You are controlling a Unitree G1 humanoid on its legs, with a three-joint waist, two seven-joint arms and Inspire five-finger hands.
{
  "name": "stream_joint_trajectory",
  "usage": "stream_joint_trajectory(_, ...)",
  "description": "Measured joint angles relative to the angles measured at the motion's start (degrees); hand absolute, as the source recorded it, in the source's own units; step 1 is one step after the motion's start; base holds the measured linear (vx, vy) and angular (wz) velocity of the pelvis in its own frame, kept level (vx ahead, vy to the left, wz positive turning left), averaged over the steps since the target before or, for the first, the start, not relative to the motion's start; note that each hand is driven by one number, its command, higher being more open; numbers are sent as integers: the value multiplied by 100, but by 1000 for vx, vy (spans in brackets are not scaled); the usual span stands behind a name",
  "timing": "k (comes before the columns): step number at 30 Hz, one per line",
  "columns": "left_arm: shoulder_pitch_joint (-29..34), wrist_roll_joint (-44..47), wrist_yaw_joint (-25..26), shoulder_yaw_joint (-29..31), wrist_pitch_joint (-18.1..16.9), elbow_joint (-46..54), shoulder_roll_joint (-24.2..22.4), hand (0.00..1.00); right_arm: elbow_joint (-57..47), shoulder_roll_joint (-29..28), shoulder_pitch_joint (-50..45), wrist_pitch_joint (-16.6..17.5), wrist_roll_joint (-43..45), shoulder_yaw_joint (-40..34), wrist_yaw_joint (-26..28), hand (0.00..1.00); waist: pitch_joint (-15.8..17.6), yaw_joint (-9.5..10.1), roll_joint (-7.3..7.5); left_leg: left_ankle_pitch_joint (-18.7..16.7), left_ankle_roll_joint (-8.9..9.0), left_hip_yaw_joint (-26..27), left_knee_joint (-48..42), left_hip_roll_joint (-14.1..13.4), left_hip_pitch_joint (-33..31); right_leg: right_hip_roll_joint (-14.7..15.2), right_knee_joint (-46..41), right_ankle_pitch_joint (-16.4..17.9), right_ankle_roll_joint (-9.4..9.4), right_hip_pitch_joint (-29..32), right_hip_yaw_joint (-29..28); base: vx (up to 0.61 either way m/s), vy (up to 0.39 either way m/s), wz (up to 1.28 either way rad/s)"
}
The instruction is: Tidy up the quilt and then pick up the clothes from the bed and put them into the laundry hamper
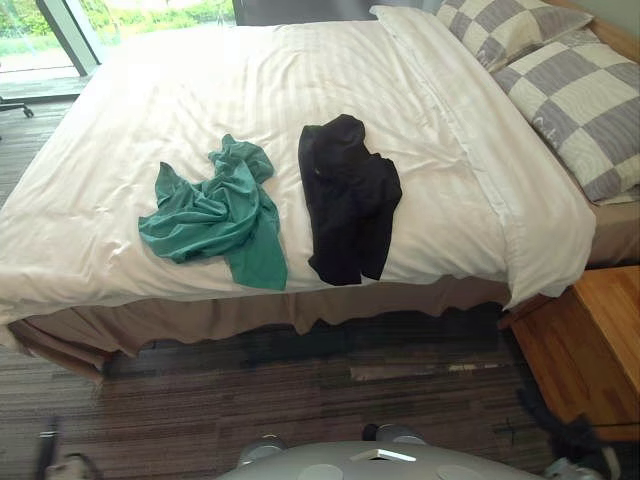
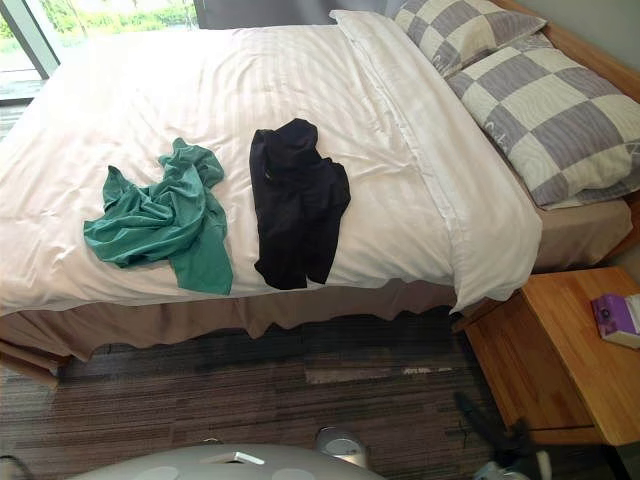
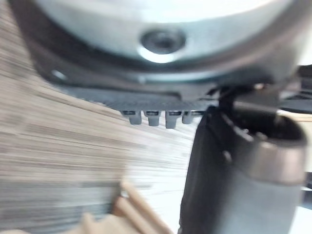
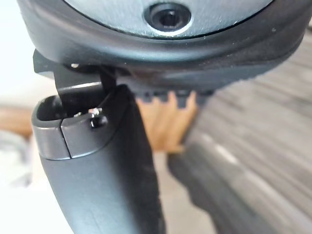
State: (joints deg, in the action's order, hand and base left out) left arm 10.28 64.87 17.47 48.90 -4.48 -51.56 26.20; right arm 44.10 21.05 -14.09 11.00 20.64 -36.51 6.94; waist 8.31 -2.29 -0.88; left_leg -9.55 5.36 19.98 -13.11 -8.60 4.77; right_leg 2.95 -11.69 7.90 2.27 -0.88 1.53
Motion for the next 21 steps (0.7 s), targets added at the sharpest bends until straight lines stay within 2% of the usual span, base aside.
stream_joint_trajectory(2,27,-44,219,217,-510,977,428,100,-1229,503,42,185,-476,26,-77,100,-10,-25,13,30,-37,-117,-81,-3,-32,-9,-11,56,-24,-14,6,125,-65,-1)
stream_joint_trajectory(3,-47,-203,288,338,-638,1337,601,100,-1514,696,152,255,-623,25,-82,100,-13,-33,-52,36,-37,-142,-70,-10,-25,-9,-6,69,-45,-18,8,99,-61,2)
stream_joint_trajectory(4,-238,-838,429,515,-831,1955,851,100,-1879,916,469,307,-823,45,-116,100,-64,-47,-3,96,-56,-168,38,-4,13,-5,3,73,-53,-34,32,66,-45,5)
stream_joint_trajectory(8,-723,-2302,388,483,-895,3309,1308,100,-2373,1136,951,305,-923,405,-74,100,-78,-102,-33,294,-16,-269,583,77,184,5,25,77,-60,-43,170,30,-29,16)
stream_joint_trajectory(10,-1012,-2946,136,214,-906,3758,1460,100,-2421,1222,1085,278,-1049,729,14,100,-80,-97,-33,368,-50,-337,726,164,239,86,-63,146,-37,-34,246,11,12,22)
stream_joint_trajectory(12,-1379,-3389,-359,-517,-883,3866,1602,100,-2415,1300,1135,95,-1166,1193,115,100,-61,-127,-4,376,-62,-470,844,331,335,280,-673,416,14,139,339,-16,36,30)
stream_joint_trajectory(13,-1459,-3405,-511,-687,-868,3855,1606,100,-2410,1300,1180,40,-1243,1326,131,100,-59,-123,1,374,-60,-476,865,361,350,315,-874,459,8,228,338,-53,55,12)
stream_joint_trajectory(15,-1708,-3404,-982,-1405,-730,3848,1618,100,-2397,1300,1394,-74,-1364,1886,258,100,-19,-132,66,371,-62,-486,886,400,358,372,-1193,472,-1,397,294,-67,41,4)
stream_joint_trajectory(16,-1779,-3405,-1074,-1567,-693,3849,1618,100,-2397,1299,1459,-78,-1364,1994,307,100,1,-134,99,360,-67,-488,882,408,353,373,-1156,467,0,386,276,-65,20,-2)
stream_joint_trajectory(18,-2116,-3455,-1280,-2180,-536,3827,1624,100,-2399,1299,1777,-83,-1363,2267,441,100,105,-121,286,303,-63,-484,756,402,255,344,-955,359,67,347,117,-88,30,-5)
stream_joint_trajectory(21,-2397,-3637,-1428,-2777,-356,3568,1623,100,-2400,1298,2100,-112,-1357,2378,450,100,146,-132,370,303,-69,-414,710,327,189,253,-789,59,-22,366,-77,-75,77,-12)
